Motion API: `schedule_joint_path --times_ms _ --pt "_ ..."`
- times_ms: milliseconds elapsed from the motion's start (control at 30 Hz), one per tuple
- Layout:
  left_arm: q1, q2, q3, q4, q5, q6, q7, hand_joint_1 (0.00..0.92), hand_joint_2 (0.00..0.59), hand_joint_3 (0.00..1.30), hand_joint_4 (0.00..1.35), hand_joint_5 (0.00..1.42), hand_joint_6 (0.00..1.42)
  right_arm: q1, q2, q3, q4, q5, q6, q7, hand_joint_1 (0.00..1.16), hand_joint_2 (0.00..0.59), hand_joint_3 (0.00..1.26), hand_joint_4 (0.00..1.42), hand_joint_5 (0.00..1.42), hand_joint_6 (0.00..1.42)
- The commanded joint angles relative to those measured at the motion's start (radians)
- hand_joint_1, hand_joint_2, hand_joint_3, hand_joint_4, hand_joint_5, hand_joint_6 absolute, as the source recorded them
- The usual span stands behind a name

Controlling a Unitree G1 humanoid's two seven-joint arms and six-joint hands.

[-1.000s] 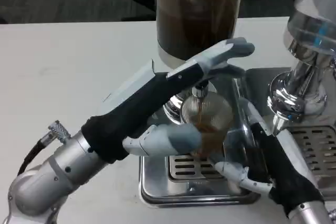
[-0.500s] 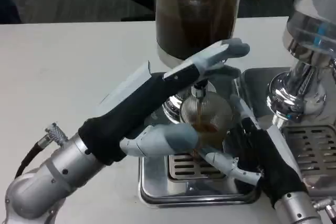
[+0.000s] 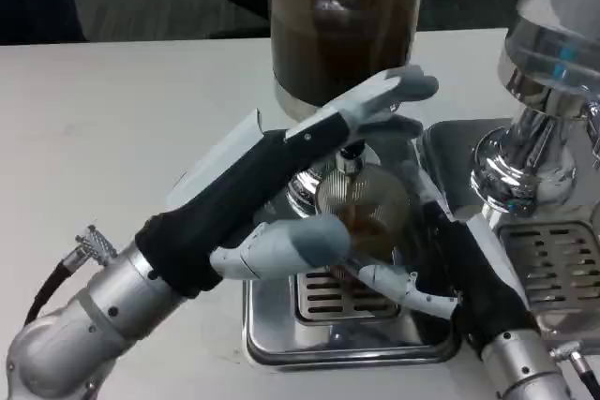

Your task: Grasp the cup under the faucet to collect the drink, then remove the cup.

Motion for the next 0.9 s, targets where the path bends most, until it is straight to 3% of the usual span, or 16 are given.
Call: schedule_joint_path --times_ms 33,700,900 --pt "0.023 0.011 -0.005 -0.012 0.024 0.017 -0.003 0.000 0.083 0.14 0.04 0.20 0.11 -0.041 0.003 0.010 0.023 0.011 -0.029 0.025 0.70 0.188 0.00 0.00 0.00 0.00" --pt "0.030 0.013 0.005 -0.024 0.025 0.033 0.018 0.000 0.086 0.15 0.05 0.20 0.11 0.000 -0.019 0.020 -0.021 0.033 -0.032 0.078 0.70 0.187 0.00 0.00 0.00 0.00" --pt "0.031 0.008 0.015 -0.039 0.020 0.027 0.030 0.000 0.087 0.15 0.05 0.20 0.11 0.009 -0.010 0.015 -0.031 0.039 -0.035 0.067 0.70 0.187 0.00 0.00 0.00 0.00"
